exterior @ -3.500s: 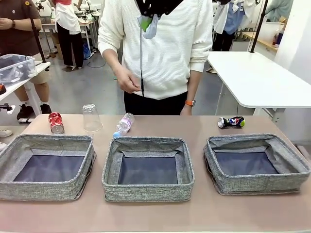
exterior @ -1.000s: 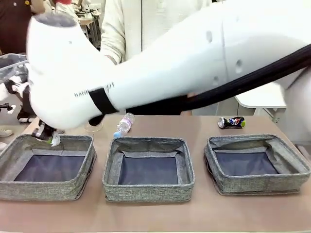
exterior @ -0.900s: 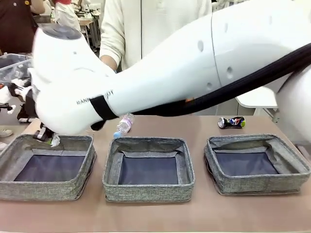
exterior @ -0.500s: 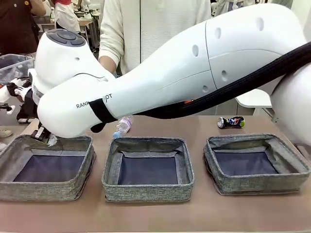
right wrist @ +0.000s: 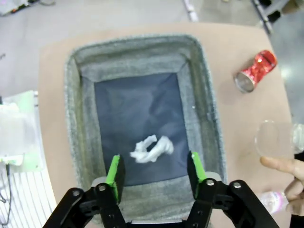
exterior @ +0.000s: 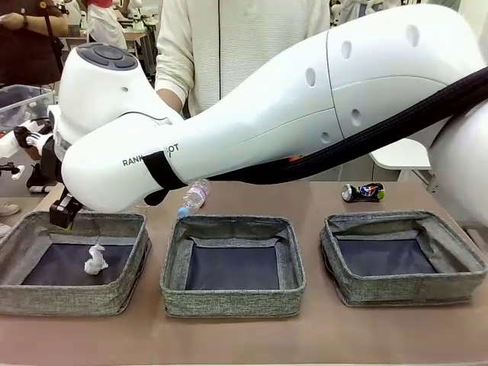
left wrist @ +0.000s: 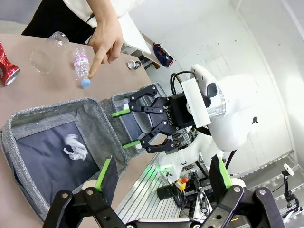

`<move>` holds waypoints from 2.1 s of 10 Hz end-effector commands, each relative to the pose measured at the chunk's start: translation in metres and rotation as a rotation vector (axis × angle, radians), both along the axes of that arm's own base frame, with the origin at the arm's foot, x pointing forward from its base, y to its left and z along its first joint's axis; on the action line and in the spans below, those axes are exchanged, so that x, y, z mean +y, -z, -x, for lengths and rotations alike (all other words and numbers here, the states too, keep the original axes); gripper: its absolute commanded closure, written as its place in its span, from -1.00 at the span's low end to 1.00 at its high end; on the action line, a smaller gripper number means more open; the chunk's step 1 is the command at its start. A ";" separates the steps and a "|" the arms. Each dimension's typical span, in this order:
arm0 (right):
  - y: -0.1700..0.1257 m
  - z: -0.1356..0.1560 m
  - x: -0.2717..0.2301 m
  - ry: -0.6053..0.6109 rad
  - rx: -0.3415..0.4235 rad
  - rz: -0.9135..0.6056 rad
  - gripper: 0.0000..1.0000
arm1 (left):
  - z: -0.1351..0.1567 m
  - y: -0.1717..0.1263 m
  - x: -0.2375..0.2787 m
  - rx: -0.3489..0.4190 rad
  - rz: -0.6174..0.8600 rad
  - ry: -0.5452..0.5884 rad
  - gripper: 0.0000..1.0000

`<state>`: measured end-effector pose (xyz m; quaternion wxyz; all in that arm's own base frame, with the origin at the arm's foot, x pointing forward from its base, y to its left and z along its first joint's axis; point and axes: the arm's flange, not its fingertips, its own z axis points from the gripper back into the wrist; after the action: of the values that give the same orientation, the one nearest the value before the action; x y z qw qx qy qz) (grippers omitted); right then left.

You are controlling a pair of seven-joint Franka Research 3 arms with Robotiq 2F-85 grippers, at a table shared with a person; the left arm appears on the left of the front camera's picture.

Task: Sort the waste into the appropriate baskets.
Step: Place the picked waste into the Fabric basket indicated by the person.

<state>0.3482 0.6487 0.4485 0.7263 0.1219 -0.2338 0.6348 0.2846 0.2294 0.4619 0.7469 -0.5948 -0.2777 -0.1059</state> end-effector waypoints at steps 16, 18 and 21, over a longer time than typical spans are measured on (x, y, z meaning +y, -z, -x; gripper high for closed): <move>-0.057 0.162 -0.273 0.690 0.203 -0.020 -1.00 | 0.000 -0.002 -0.001 -0.028 0.013 0.003 -1.00; -0.024 0.123 -0.328 0.736 0.427 -0.214 -1.00 | 0.000 -0.002 -0.001 -0.028 0.013 0.003 -1.00; -0.001 0.113 -0.446 0.704 0.547 -0.756 -1.00 | 0.000 -0.002 -0.001 -0.028 0.013 0.003 -1.00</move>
<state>0.2716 0.2746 0.4959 0.8962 0.3322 -0.2262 0.1881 0.2841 0.2299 0.4616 0.7464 -0.5950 -0.2787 -0.1062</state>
